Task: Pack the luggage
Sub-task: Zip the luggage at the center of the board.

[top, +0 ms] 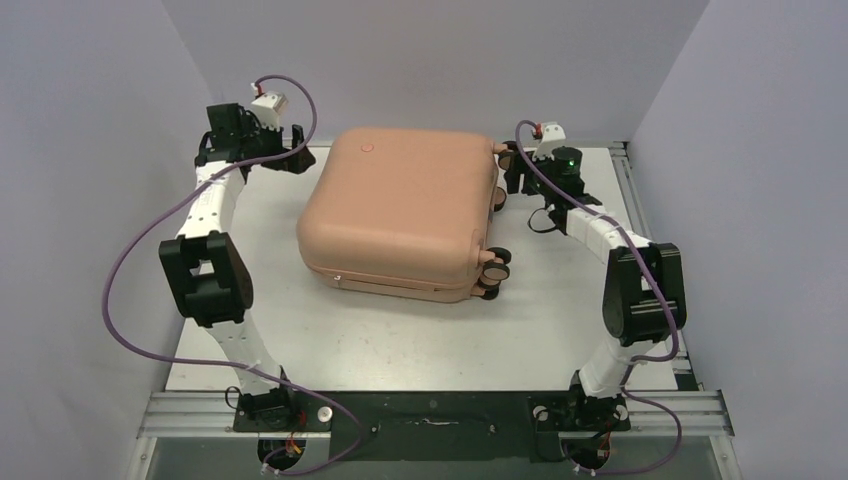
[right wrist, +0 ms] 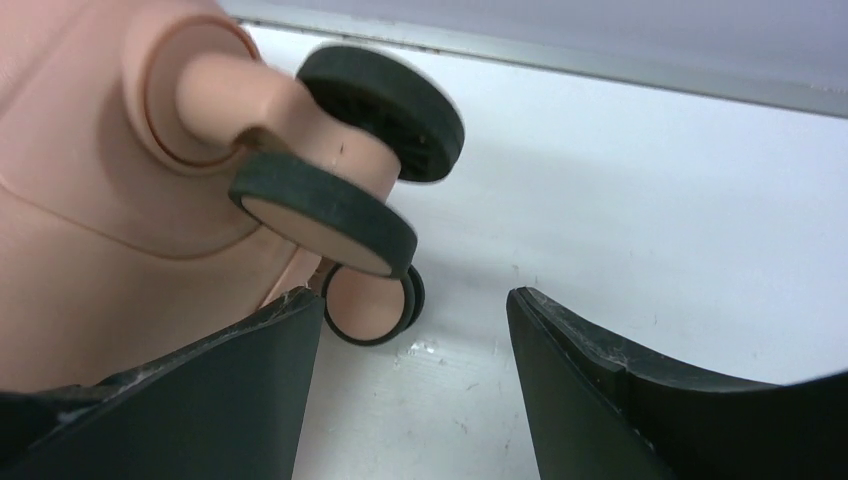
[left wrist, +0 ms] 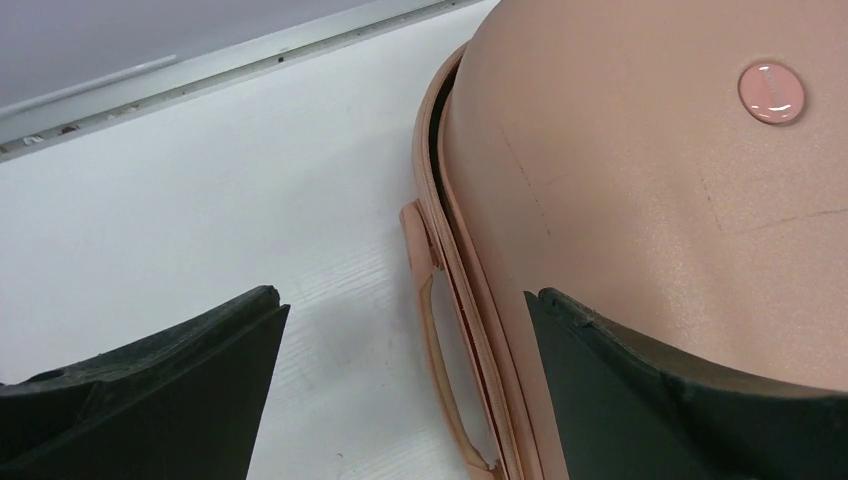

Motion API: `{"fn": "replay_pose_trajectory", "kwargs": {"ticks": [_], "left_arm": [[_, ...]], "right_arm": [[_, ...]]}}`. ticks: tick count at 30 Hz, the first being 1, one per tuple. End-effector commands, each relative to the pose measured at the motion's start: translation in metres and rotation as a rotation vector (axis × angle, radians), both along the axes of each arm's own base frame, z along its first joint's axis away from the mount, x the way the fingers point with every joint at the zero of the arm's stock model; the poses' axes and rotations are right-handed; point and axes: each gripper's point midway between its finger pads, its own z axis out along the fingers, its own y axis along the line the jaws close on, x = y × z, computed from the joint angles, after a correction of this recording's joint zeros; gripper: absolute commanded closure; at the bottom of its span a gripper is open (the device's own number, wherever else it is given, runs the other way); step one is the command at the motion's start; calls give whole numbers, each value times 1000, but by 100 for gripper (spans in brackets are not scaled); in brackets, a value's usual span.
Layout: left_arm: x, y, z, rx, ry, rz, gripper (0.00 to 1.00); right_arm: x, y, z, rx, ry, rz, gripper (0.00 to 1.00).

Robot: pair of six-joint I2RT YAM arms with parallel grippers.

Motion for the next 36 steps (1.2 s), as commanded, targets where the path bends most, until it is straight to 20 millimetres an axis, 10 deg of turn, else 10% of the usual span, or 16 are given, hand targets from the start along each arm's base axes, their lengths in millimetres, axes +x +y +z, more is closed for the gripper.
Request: {"fn": "replay_pose_trajectory", "kwargs": {"ticks": [1,10,20,26,36], "left_arm": [[11,-3,-2,-108,17,28,2],[3,-54,-11,-594,169,-98,13],[-24,-105,55,-823,91,-266,17],[-51,-154,75,-850,112,-385,19],[-92,-175,154,-948,-19,-544,22]], "right_arm": [[3,6,55,81,-70,50,33],[-14,31,55,114,-45,186,35],[-11,79,-2,253,150,368,38],[-10,104,16,335,111,471,39],[-10,135,48,450,46,619,40]]}}
